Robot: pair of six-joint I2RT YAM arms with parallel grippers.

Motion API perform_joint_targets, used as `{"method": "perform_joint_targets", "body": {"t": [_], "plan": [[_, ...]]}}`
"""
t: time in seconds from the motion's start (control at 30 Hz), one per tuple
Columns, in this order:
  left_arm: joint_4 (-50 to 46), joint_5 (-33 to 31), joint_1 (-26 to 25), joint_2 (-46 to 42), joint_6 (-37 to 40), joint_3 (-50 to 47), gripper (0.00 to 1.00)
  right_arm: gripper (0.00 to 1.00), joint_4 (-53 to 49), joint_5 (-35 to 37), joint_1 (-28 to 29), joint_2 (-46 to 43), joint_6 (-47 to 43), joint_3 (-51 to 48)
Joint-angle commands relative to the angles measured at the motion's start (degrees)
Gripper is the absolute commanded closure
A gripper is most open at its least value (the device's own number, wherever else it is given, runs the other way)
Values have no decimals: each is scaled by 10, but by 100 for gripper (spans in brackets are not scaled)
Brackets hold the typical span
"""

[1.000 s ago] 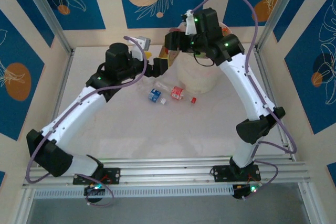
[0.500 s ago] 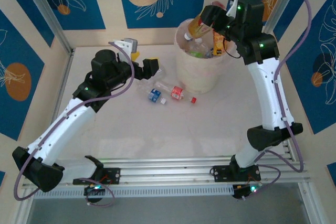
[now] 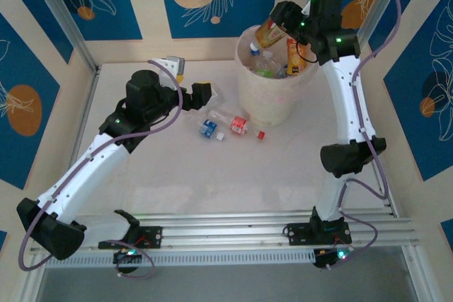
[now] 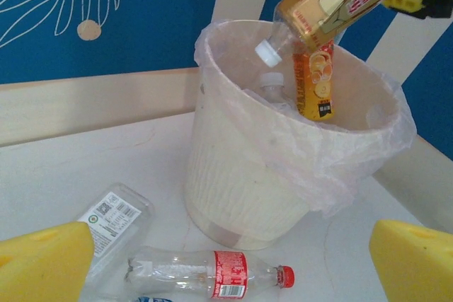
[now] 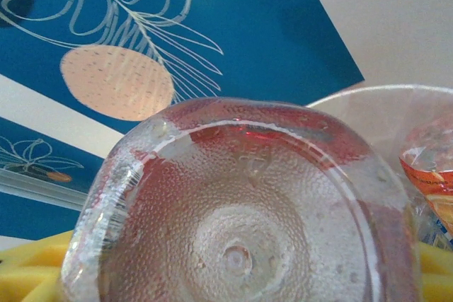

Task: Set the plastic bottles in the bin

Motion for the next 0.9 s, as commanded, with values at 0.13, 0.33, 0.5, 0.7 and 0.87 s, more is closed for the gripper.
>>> {"method": "perform_joint_targets", "body": {"t": [0.13,0.33,0.5,0.7,0.87], "plan": [[-8,-21,-6,-12,8,-8,0,55,-11,-69,-15,58,25,50],[-7,-25,-6,-9,6,-14,1,52,-26,-67,-19,100,37,70],[-7,-26,-6,-5,4,-15,1,48,-36,-70,-23,134,43,90],[-5,-24,-6,0,2,-13,0,30,-75,-37,-26,161,35,126],[-4,-23,-6,3,0,-13,0,16,-88,-7,-27,148,12,140]]}}
